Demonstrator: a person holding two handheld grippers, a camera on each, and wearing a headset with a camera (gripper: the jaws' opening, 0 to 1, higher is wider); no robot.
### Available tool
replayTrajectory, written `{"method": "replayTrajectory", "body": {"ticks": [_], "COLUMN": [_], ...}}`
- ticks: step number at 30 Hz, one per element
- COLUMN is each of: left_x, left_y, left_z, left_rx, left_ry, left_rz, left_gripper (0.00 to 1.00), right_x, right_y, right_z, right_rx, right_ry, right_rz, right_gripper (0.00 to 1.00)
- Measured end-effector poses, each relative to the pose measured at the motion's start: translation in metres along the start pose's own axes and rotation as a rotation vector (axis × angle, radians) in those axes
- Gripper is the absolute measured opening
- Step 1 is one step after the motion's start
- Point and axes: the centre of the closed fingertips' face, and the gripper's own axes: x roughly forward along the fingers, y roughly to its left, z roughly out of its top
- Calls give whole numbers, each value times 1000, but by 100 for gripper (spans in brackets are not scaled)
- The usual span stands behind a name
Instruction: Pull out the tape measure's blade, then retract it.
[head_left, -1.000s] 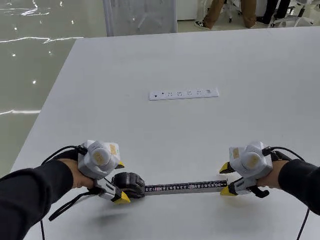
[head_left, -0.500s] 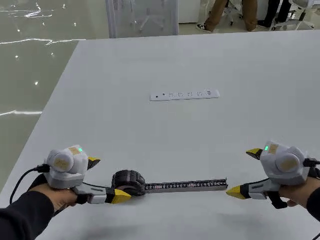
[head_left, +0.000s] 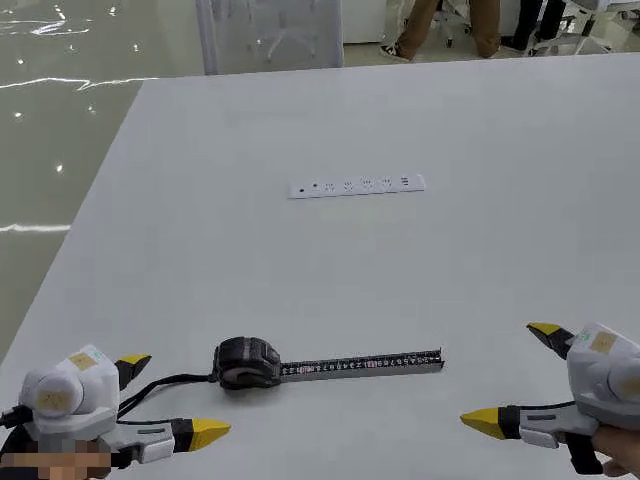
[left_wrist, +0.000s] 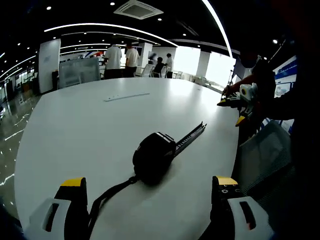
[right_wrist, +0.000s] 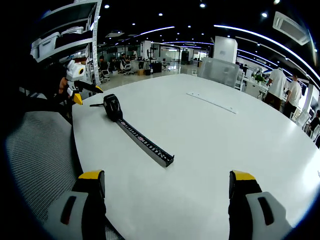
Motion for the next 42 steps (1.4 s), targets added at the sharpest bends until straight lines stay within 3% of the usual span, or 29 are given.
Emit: {"method": "replayTrajectory", "body": {"ticks": [5,7,12,20,24,30,32,35,37,39,42], "left_x": [-17,-21,-22,-20,-18,-28,-31,-34,-34,-31,-31], "left_y": [3,4,5,0,-3,0,2,2,3,0,-1], "left_z": [14,14,4,8,0,-5,-9,-9,-10,-13,-15], "left_rx": [24,30,26,29,11,-31,-10,-30,-38,-15,-25], "left_ry": [-79,-101,-91,-87,-40,-65,-57,-57,-63,-61,-51], "left_rz": [31,35,33,18,19,29,43,39,41,31,23], "left_gripper": [100,100,100,100,100,100,100,100,100,100,100], "right_x": [-13,-16,-19,-21,-25,-30,-33,-37,-38,-37,-38], "right_y": [-3,-3,-1,3,4,-1,-3,-7,-4,-1,3], "right_z": [-3,-5,-12,-21,-21,-20,-17,-17,-17,-20,-23], "right_rx": [-47,-43,-21,-12,-36,-25,-29,-17,-14,-18,-32], "right_ry": [-10,-22,-13,-4,6,17,10,1,-21,-19,-11], "right_rz": [-1,5,2,4,12,18,13,3,7,11,16], "right_gripper": [99,99,100,100,100,100,100,100,100,100,100]}}
